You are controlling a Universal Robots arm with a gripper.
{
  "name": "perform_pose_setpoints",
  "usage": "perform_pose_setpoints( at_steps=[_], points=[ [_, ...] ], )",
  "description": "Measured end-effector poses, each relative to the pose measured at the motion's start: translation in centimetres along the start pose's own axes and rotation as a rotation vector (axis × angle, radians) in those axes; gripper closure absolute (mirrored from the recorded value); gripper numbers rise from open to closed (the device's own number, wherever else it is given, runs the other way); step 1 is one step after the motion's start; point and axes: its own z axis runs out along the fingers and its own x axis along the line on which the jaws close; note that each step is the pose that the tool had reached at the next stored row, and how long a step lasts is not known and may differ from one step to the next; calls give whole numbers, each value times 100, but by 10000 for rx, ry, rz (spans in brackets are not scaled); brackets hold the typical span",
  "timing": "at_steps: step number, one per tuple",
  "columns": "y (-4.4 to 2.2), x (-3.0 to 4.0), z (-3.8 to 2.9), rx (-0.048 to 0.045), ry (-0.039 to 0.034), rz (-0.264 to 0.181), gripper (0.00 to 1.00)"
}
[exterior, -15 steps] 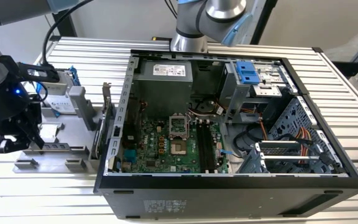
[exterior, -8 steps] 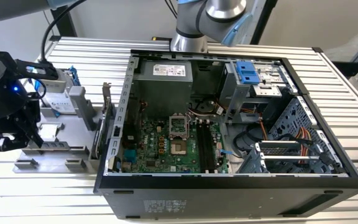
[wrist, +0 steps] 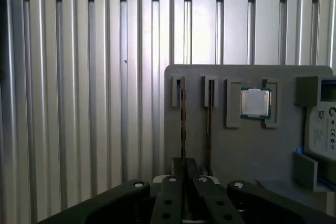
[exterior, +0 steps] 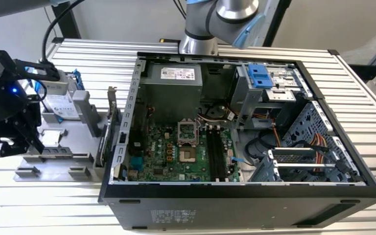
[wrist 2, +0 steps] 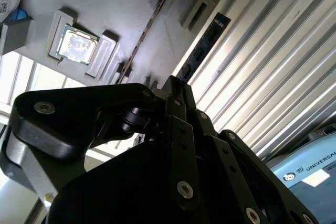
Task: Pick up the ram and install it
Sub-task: 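Pick up the ram and move it above insertion slot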
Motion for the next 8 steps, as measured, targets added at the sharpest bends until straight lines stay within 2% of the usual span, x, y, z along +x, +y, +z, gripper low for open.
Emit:
perform_pose_setpoints(
  at_steps=[8],
  points=[
    [0, 1, -95, -1, 1, -2, 100]
  ],
)
